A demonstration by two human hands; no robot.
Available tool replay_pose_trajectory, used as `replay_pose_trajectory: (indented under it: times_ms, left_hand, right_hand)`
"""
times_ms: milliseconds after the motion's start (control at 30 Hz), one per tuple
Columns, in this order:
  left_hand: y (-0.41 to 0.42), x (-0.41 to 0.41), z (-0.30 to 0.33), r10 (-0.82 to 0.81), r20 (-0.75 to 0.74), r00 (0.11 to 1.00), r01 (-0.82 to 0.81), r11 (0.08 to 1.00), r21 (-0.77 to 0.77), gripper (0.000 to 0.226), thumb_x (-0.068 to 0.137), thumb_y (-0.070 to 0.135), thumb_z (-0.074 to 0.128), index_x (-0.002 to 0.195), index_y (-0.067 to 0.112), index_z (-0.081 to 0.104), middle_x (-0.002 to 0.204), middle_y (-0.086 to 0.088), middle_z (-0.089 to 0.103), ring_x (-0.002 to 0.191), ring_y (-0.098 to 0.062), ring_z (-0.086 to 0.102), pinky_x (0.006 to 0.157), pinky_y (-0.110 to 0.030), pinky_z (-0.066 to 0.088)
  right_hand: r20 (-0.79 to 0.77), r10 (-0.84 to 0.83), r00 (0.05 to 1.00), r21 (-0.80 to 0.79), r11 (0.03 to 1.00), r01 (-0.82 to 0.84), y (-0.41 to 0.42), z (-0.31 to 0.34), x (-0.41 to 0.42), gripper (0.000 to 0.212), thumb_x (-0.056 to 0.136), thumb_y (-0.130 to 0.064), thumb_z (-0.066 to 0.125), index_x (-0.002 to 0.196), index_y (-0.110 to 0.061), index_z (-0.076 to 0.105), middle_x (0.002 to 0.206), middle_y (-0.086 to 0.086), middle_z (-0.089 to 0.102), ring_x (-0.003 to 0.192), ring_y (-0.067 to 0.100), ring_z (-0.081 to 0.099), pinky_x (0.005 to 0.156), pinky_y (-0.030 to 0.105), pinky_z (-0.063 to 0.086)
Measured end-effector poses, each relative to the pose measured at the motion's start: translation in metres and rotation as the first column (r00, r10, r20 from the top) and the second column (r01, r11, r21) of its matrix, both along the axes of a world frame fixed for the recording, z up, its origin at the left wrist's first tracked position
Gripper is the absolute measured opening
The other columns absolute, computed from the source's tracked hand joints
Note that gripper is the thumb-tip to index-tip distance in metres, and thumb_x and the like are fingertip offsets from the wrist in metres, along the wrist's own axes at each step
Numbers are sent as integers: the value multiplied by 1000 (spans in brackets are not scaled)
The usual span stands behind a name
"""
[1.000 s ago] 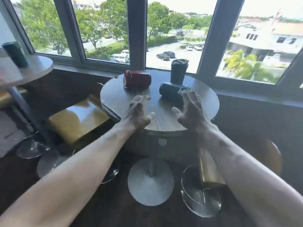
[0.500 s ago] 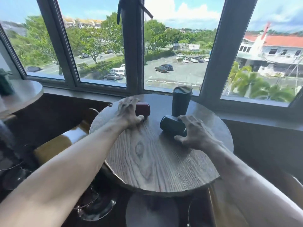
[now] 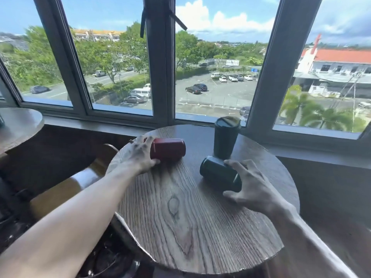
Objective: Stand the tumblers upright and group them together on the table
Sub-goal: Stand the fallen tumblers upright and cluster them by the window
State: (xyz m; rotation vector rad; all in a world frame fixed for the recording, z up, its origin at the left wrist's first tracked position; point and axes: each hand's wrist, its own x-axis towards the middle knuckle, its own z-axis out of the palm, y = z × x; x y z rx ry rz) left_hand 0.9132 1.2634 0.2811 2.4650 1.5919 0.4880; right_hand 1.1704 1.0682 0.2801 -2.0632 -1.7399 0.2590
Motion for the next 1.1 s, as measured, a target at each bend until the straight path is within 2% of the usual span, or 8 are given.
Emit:
replay_pose_trajectory:
  times_ms: [200, 400, 533, 600, 700, 800, 967, 1100]
  left_hand:
    - [12, -9, -7, -61, 59, 996, 61, 998, -3, 76, 76, 40, 75, 139, 29, 34, 135, -8, 37, 115, -30, 53, 94, -41, 46]
    - [17, -11, -10, -91, 125, 988, 91, 996, 1, 75, 74, 36, 78, 137, 27, 38, 133, -12, 35, 117, -33, 49, 96, -40, 42]
    - [21, -12, -15, -100, 209, 973, 118, 990, -76, 76, 74, 29, 80, 136, 29, 37, 123, -9, 40, 111, -30, 48, 93, -38, 40]
    - [24, -13, -25, -126, 290, 949, 166, 979, -120, 79, 73, 24, 81, 135, 32, 33, 117, -5, 46, 109, -28, 51, 89, -37, 42]
    - [25, -13, -32, -119, 386, 915, 178, 977, -121, 81, 71, 23, 82, 134, 35, 33, 122, -4, 51, 108, -27, 52, 92, -45, 48]
    - [28, -13, -36, -107, 476, 873, 194, 971, -137, 91, 65, 21, 87, 137, 33, 33, 128, 1, 48, 115, -22, 49, 98, -37, 42]
    - [35, -8, -22, -30, 521, 853, 89, 992, -89, 107, 48, 40, 93, 136, 28, 35, 138, -5, 50, 120, -22, 49, 101, -35, 38]
    - [34, 6, 13, -140, 455, 879, 162, 987, -9, 105, 41, 52, 87, 133, 29, 41, 133, 0, 52, 119, -20, 49, 99, -37, 40]
  right_hand:
    - [-27, -87, 996, 149, 985, 90, 8, 20, -8, 82, 63, -30, 88, 130, -25, 40, 114, 2, 48, 98, 17, 51, 69, 13, 35]
    - [-8, -52, 999, 148, 988, 52, 28, 58, -22, 73, 64, -37, 85, 124, -27, 44, 111, 1, 56, 102, 21, 54, 82, 33, 46]
    - [-6, -38, 999, 85, 996, 38, 35, 56, -24, 72, 67, -40, 83, 126, -28, 43, 113, 3, 55, 101, 19, 53, 73, 24, 42]
    - [12, -55, 998, 63, 997, 55, 33, 54, -21, 76, 68, -46, 81, 131, -30, 41, 120, 2, 51, 106, 17, 48, 78, 24, 36]
    - [47, -45, 998, 54, 998, 43, 26, 51, -18, 75, 71, -48, 80, 134, -31, 42, 130, -1, 47, 104, 11, 44, 77, 22, 32]
    - [68, -40, 997, 49, 998, 37, 22, 53, -21, 75, 73, -49, 79, 135, -33, 41, 135, -3, 45, 105, 7, 40, 83, 22, 29]
    - [71, -49, 996, 60, 997, 45, 20, 53, -21, 76, 73, -49, 78, 137, -32, 41, 137, -3, 45, 113, 11, 42, 84, 20, 27]
    - [70, -46, 996, 64, 997, 41, 21, 53, -22, 76, 73, -48, 79, 136, -30, 41, 136, -1, 46, 106, 9, 39, 81, 18, 27]
